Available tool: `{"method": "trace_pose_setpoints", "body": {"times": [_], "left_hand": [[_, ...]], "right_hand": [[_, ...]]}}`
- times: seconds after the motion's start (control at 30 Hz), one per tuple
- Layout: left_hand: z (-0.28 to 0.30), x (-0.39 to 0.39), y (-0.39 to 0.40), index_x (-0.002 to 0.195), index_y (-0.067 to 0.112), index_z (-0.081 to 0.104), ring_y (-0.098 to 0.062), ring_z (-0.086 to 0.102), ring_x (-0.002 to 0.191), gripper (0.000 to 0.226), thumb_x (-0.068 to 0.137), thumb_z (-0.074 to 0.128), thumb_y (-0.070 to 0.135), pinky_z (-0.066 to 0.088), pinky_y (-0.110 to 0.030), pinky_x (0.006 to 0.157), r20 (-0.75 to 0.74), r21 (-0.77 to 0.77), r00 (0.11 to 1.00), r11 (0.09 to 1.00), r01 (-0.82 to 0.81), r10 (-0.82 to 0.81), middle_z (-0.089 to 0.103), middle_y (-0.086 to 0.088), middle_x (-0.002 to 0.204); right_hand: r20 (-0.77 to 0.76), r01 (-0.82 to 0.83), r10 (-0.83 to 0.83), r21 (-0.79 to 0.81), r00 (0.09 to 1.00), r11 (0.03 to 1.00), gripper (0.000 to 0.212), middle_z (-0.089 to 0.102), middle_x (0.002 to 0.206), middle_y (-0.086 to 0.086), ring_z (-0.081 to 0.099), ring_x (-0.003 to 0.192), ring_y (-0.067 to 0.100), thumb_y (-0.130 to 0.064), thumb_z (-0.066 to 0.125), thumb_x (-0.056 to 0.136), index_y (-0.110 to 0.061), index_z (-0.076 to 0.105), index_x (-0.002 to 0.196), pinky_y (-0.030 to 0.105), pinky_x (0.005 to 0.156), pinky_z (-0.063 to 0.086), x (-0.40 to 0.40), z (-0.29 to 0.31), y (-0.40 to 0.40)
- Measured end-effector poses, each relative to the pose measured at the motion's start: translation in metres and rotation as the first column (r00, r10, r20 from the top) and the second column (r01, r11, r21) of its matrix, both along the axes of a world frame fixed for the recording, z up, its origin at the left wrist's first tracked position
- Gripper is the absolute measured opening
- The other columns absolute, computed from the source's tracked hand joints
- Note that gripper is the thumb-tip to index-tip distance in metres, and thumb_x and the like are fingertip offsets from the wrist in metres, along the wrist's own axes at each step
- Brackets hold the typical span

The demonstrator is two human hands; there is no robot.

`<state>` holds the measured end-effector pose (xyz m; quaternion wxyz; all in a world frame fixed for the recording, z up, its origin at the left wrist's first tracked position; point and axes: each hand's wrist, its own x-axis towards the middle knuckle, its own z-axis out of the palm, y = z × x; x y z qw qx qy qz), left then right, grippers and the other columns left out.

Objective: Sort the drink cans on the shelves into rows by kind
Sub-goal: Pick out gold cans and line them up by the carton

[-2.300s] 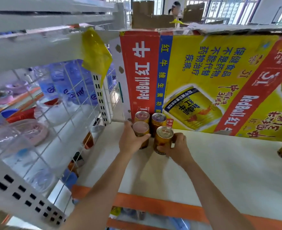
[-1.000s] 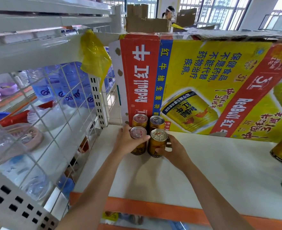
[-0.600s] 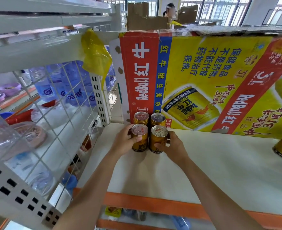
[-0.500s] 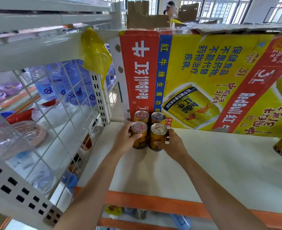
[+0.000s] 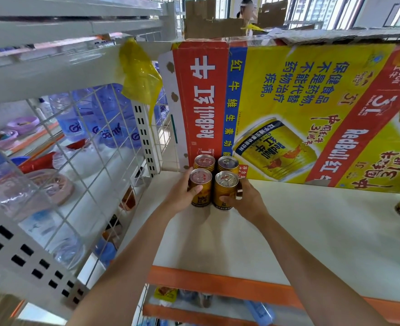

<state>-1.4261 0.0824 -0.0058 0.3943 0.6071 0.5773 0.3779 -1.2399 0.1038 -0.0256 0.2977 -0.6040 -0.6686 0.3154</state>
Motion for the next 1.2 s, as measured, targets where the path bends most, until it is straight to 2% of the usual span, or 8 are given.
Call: {"method": "trace_pose_setpoints", "body": {"times": [0.23, 0.43, 0.6, 0.7, 0.77, 0.9, 1.03, 1.2], "left_hand": [[-0.004, 0.002, 0.001, 0.138, 0.010, 0.023, -0.018, 0.035, 0.131, 0.050, 0.096, 0.050, 0.012, 0.034, -0.030, 0.103, -0.015, -0.002, 0.998, 0.998, -0.056, 0.056, 0.036, -0.008, 0.143], [-0.004, 0.001, 0.002, 0.135, 0.008, 0.033, -0.020, 0.041, 0.128, 0.049, 0.092, 0.056, 0.011, 0.036, -0.024, 0.096, -0.051, 0.035, 0.993, 0.994, -0.101, 0.103, 0.044, -0.009, 0.139], [-0.016, 0.001, -0.009, 0.122, 0.008, 0.044, -0.024, 0.056, 0.109, 0.040, 0.088, 0.063, 0.018, 0.051, -0.035, 0.087, -0.350, 0.184, 0.883, 0.947, -0.263, 0.313, 0.054, -0.011, 0.122], [-0.019, 0.001, -0.031, 0.120, 0.011, 0.049, -0.021, 0.055, 0.101, 0.033, 0.090, 0.059, 0.022, 0.047, -0.028, 0.080, -0.592, 0.231, 0.770, 0.966, -0.121, 0.238, 0.052, -0.007, 0.115], [-0.019, 0.001, -0.046, 0.120, 0.016, 0.053, -0.018, 0.054, 0.100, 0.031, 0.091, 0.058, 0.024, 0.044, -0.025, 0.081, -0.649, 0.196, 0.748, 0.981, -0.010, 0.137, 0.052, -0.003, 0.113], [-0.019, 0.016, -0.069, 0.120, 0.017, 0.054, -0.009, 0.052, 0.096, 0.031, 0.092, 0.057, 0.029, 0.046, -0.024, 0.084, -0.574, 0.090, 0.818, 0.996, 0.006, 0.047, 0.053, 0.004, 0.107], [-0.019, 0.048, -0.083, 0.117, 0.014, 0.056, -0.008, 0.052, 0.094, 0.028, 0.091, 0.059, 0.025, 0.042, -0.021, 0.081, -0.481, 0.144, 0.873, 0.989, -0.012, 0.081, 0.054, 0.004, 0.107], [-0.016, 0.105, -0.071, 0.109, 0.012, 0.062, -0.016, 0.056, 0.096, 0.021, 0.088, 0.062, 0.017, 0.040, -0.024, 0.076, -0.470, 0.287, 0.874, 0.958, 0.017, 0.126, 0.055, 0.002, 0.105]], "right_hand": [[0.044, 0.076, -0.078, 0.042, 0.996, 0.996, 0.083, 0.046, 0.135, 0.009, 0.048, 0.122, 0.026, -0.034, 0.079, 0.072, -0.010, 0.033, 0.136, 0.038, 0.097, 0.046, -0.007, -0.001, -0.003], [0.048, 0.098, -0.101, 0.053, 0.994, 0.994, 0.073, 0.047, 0.131, 0.010, 0.050, 0.119, 0.027, -0.034, 0.075, 0.077, -0.009, 0.036, 0.133, 0.040, 0.093, 0.046, -0.008, -0.004, -0.006], [0.107, 0.015, -0.012, -0.032, 0.994, 0.999, 0.048, 0.051, 0.127, 0.010, 0.054, 0.111, 0.025, -0.032, 0.061, 0.089, -0.006, 0.045, 0.126, 0.036, 0.090, 0.046, 0.013, -0.006, -0.015], [0.119, -0.004, 0.002, 0.016, 0.993, 1.000, 0.036, 0.053, 0.122, 0.009, 0.058, 0.103, 0.022, -0.022, 0.059, 0.090, -0.006, 0.050, 0.121, 0.033, 0.087, 0.046, 0.033, -0.010, -0.037], [0.133, -0.001, -0.007, 0.065, 0.991, 0.998, 0.030, 0.055, 0.117, 0.007, 0.059, 0.097, 0.019, -0.017, 0.059, 0.089, -0.008, 0.054, 0.118, 0.030, 0.084, 0.047, 0.048, -0.012, -0.053], [0.169, 0.026, -0.040, 0.086, 0.985, 0.996, 0.025, 0.055, 0.109, 0.003, 0.060, 0.092, 0.019, -0.017, 0.060, 0.089, -0.011, 0.058, 0.113, 0.028, 0.080, 0.046, 0.085, -0.016, -0.082], [0.263, 0.023, -0.056, 0.127, 0.963, 0.992, 0.030, 0.054, 0.108, 0.006, 0.061, 0.094, 0.026, -0.016, 0.064, 0.086, -0.009, 0.058, 0.115, 0.033, 0.079, 0.049, 0.130, -0.018, -0.100], [0.259, 0.190, -0.255, 0.249, 0.932, 0.950, 0.033, 0.060, 0.102, 0.010, 0.063, 0.088, 0.030, -0.008, 0.069, 0.080, -0.007, 0.061, 0.112, 0.036, 0.070, 0.053, 0.184, -0.011, -0.118]]}}
